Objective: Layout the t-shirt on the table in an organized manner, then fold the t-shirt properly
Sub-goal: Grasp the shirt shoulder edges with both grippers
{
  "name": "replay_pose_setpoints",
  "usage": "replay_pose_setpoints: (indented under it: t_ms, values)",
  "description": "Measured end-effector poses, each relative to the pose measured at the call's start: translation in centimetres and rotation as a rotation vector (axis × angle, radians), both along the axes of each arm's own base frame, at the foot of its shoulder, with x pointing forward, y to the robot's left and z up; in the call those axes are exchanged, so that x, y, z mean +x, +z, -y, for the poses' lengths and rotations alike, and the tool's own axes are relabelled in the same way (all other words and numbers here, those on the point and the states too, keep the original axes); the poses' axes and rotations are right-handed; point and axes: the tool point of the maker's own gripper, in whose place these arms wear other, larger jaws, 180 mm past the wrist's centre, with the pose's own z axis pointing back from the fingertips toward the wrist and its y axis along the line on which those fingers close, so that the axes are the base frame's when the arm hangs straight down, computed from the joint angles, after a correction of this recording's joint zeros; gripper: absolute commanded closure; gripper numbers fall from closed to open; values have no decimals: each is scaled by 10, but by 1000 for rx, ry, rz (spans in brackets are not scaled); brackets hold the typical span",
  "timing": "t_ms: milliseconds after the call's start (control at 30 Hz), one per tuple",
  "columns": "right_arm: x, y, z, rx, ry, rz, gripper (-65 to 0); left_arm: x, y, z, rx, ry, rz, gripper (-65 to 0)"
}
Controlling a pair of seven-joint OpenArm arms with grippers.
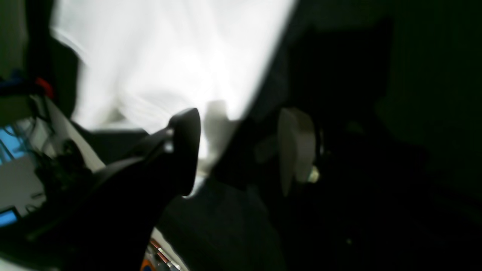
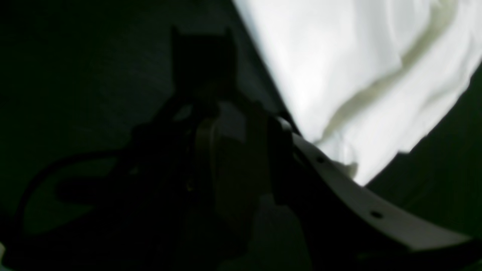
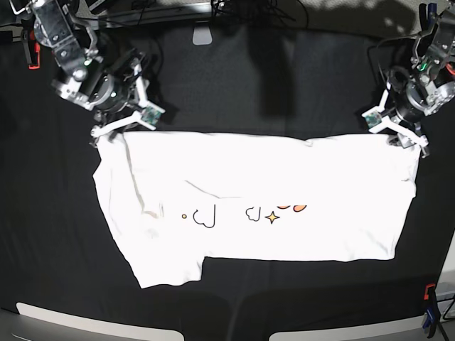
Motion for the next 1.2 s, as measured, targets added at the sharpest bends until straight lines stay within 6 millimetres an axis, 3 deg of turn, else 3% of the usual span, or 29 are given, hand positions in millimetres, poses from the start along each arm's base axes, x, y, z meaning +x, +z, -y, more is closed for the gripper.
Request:
replay_pose_setpoints:
  t_ms: [167, 267, 467, 600, 833, 967, 1100, 1200]
  values:
    - [-8, -2, -16, 14, 47, -14, -210, 10, -4, -22, 51, 41, 32, -301]
    - [-7, -4, -13, -18, 59, -3, -210, 18, -3, -24, 47, 49, 42, -256]
    - [-1, -2, -6, -59, 48, 34, -210, 16, -16, -2, -36, 38, 28, -245]
    - [20, 7, 4, -90, -4, 148, -210, 16, -24, 14, -79, 54, 32, -245]
    - [27, -6, 4, -123, 111, 203, -210, 15, -28, 15, -76, 74, 27, -245]
    - [40, -16, 22, -232, 135, 218, -210, 15, -29, 11, -62, 88, 23, -245]
    - [59, -12, 43, -288, 73, 264, -210, 14, -30, 8, -48, 100, 18, -245]
    - [64, -20, 36, -215, 92, 218, -210, 14, -30, 7, -46, 102, 18, -245]
